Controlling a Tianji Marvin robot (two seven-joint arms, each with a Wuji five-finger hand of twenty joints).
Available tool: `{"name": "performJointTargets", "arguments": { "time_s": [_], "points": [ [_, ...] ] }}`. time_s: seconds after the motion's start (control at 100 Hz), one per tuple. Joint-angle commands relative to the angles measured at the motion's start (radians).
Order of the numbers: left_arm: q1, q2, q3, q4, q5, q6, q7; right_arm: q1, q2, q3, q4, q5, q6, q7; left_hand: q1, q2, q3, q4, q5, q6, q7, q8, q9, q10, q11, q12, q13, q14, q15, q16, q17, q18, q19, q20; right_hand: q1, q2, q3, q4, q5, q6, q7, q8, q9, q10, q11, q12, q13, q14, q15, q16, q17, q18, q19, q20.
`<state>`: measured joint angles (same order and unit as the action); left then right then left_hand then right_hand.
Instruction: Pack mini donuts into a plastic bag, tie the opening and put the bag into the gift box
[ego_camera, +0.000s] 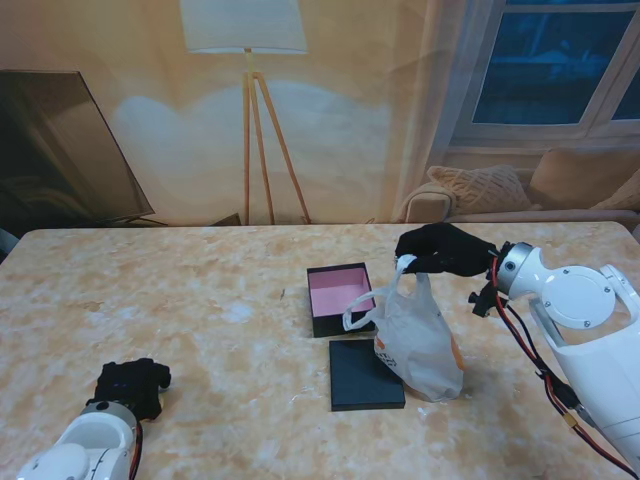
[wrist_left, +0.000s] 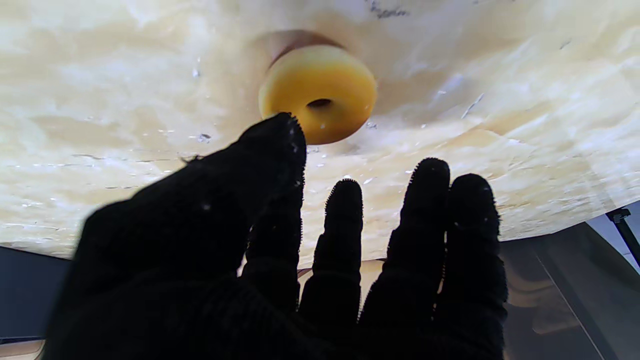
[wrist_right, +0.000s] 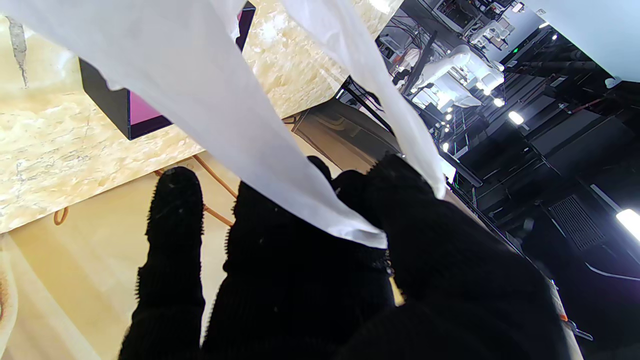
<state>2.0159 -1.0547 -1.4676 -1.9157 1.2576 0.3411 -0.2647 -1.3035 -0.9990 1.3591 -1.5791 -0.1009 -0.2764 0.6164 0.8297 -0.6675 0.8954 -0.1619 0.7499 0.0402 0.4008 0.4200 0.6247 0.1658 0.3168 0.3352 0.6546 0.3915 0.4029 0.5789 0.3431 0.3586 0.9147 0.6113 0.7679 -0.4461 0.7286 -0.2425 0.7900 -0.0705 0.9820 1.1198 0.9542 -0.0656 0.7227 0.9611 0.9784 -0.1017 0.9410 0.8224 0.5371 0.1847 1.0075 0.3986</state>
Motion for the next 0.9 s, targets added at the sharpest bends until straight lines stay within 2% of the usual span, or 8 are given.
{"name": "performJointTargets", "arguments": {
  "time_s": [0.0, 0.16, 0.35, 0.5, 0.57, 0.67, 0.72, 0.89],
  "points": [
    [0.015, 0.0, -0.006, 0.003, -0.001, 0.002, -0.03, -0.01, -0.007, -0.001, -0.007, -0.004, 0.003, 0.011, -0.017, -0.041, 0.034, 0.012, -0.038, -0.013, -0.023, -0.014, -0.041, -0.004, -0.016, -0.014, -0.014, 0.037, -0.022, -0.021, 0.003, 0.032, -0.015, -0.017, 0.234, -0.04, 0.328, 0.058, 0.028, -0.401, 0.231, 0.103, 0.006, -0.06, 0.025, -0.001, -0.006, -0.012, 0.019, 0.017, -0.007, -0.004, 0.014, 0.016],
    [0.011, 0.002, -0.006, 0.022, 0.006, -0.004, -0.029, -0.009, -0.006, 0.0, -0.006, -0.003, -0.001, 0.013, -0.012, -0.07, 0.055, 0.011, -0.044, -0.011, -0.037, -0.028, -0.039, 0.006, -0.008, -0.02, 0.028, 0.021, -0.004, -0.024, 0.054, 0.023, -0.017, -0.039, 0.233, -0.039, 0.328, 0.058, 0.028, -0.401, 0.231, 0.103, 0.005, -0.064, 0.024, -0.001, -0.005, -0.012, 0.018, 0.016, -0.008, -0.003, 0.014, 0.016],
    [0.003, 0.002, -0.003, 0.027, 0.012, -0.01, -0.027, -0.007, -0.006, 0.002, -0.005, 0.001, -0.006, 0.014, -0.005, -0.098, 0.086, 0.006, -0.002, 0.027, 0.021, -0.007, 0.015, 0.027, 0.065, 0.042, 0.105, -0.046, 0.06, 0.012, 0.129, -0.028, 0.031, -0.074, 0.233, -0.041, 0.328, 0.058, 0.028, -0.401, 0.231, 0.103, 0.006, -0.061, 0.025, -0.001, -0.005, -0.012, 0.018, 0.016, -0.009, -0.003, 0.013, 0.016],
    [-0.007, 0.004, 0.004, 0.025, 0.03, -0.006, -0.054, -0.005, -0.008, -0.001, -0.003, 0.003, -0.005, 0.009, 0.007, -0.106, 0.095, 0.007, 0.034, 0.062, 0.154, 0.089, 0.071, 0.04, 0.172, 0.161, 0.169, -0.112, 0.119, 0.069, 0.185, -0.071, 0.095, -0.064, 0.234, -0.041, 0.329, 0.058, 0.028, -0.401, 0.231, 0.103, 0.005, -0.061, 0.024, -0.001, -0.005, -0.012, 0.018, 0.016, -0.009, -0.002, 0.013, 0.016],
    [-0.012, 0.005, 0.009, 0.024, 0.04, 0.0, -0.078, -0.006, -0.008, -0.001, -0.004, 0.004, -0.004, 0.007, 0.034, -0.123, 0.069, -0.045, 0.019, 0.061, 0.23, 0.157, 0.094, 0.051, 0.218, 0.226, 0.182, -0.112, 0.14, 0.099, 0.206, -0.087, 0.115, -0.054, 0.233, -0.041, 0.329, 0.058, 0.028, -0.4, 0.23, 0.103, 0.007, -0.062, 0.024, -0.002, -0.005, -0.012, 0.018, 0.017, -0.009, -0.002, 0.014, 0.017],
    [-0.017, 0.006, 0.015, 0.025, 0.054, 0.007, -0.099, -0.008, -0.009, 0.0, -0.006, 0.002, -0.004, 0.006, 0.078, -0.144, 0.029, -0.088, -0.004, 0.046, 0.35, 0.229, 0.133, 0.048, 0.267, 0.282, 0.228, -0.149, 0.175, 0.127, 0.24, -0.101, 0.148, -0.037, 0.233, -0.042, 0.33, 0.058, 0.027, -0.4, 0.229, 0.102, 0.006, -0.06, 0.024, -0.002, -0.005, -0.011, 0.018, 0.017, -0.009, -0.001, 0.014, 0.017],
    [-0.019, 0.006, 0.016, 0.024, 0.056, 0.009, -0.106, -0.009, -0.009, 0.001, -0.007, 0.002, -0.004, 0.005, 0.099, -0.143, 0.006, -0.093, -0.015, 0.041, 0.402, 0.238, 0.15, 0.052, 0.287, 0.328, 0.245, -0.155, 0.194, 0.152, 0.254, -0.106, 0.165, -0.028, 0.233, -0.042, 0.33, 0.057, 0.028, -0.4, 0.228, 0.102, 0.006, -0.06, 0.023, -0.002, -0.005, -0.012, 0.018, 0.016, -0.009, -0.003, 0.014, 0.017],
    [-0.022, 0.006, 0.018, 0.021, 0.058, 0.006, -0.102, -0.011, -0.009, 0.003, -0.008, 0.0, -0.004, 0.003, 0.184, -0.133, -0.063, -0.083, -0.001, 0.002, 0.562, 0.212, 0.316, 0.038, 0.183, 0.539, 0.359, -0.169, 0.197, 0.305, 0.327, -0.121, 0.241, -0.002, 0.233, -0.042, 0.33, 0.057, 0.028, -0.4, 0.227, 0.101, 0.006, -0.061, 0.024, -0.002, -0.005, -0.012, 0.018, 0.016, -0.009, -0.003, 0.014, 0.017]
  ]
}}
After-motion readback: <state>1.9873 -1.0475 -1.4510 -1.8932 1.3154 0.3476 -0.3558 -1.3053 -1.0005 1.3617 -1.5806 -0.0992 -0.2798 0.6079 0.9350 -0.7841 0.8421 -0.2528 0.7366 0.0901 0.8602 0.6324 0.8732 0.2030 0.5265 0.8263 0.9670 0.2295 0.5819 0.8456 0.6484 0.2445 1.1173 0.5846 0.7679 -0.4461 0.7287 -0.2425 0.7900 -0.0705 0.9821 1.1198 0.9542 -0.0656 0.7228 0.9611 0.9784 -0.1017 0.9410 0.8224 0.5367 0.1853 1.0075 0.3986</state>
